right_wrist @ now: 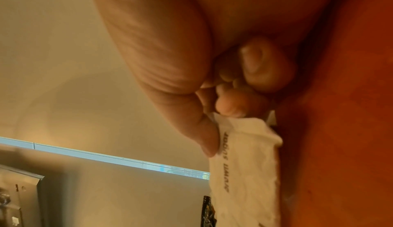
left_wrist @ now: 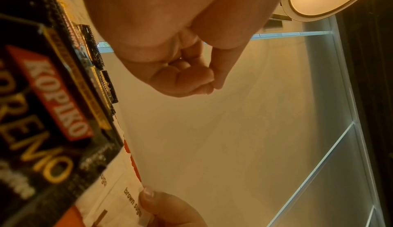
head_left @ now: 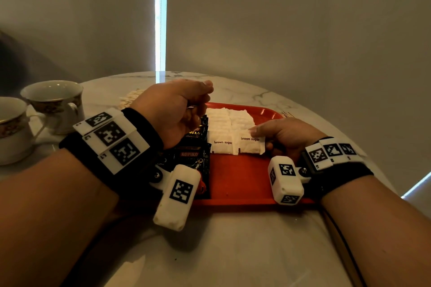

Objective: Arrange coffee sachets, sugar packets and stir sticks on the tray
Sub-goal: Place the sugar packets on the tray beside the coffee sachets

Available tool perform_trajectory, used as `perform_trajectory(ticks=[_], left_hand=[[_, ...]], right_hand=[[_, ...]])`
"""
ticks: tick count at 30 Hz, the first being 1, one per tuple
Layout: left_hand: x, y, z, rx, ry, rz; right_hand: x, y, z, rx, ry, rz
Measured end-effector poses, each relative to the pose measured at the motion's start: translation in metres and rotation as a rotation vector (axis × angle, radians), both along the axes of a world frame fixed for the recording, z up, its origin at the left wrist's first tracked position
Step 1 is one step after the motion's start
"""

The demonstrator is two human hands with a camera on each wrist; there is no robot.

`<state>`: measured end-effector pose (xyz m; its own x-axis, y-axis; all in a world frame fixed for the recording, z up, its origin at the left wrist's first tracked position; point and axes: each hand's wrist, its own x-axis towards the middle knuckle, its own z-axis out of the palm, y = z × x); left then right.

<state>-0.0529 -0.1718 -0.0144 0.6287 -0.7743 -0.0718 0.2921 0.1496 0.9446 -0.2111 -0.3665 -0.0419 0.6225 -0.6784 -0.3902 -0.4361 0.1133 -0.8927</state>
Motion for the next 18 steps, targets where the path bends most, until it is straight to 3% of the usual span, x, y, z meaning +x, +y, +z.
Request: perform_trajectory(ticks=[18], left_hand=[[0.0009,0.0010,0.0015,0.010,0.026,-0.001]], right_hand=[[0.0006,-0.0004,0.0003,-0.114,0.037,0.017]])
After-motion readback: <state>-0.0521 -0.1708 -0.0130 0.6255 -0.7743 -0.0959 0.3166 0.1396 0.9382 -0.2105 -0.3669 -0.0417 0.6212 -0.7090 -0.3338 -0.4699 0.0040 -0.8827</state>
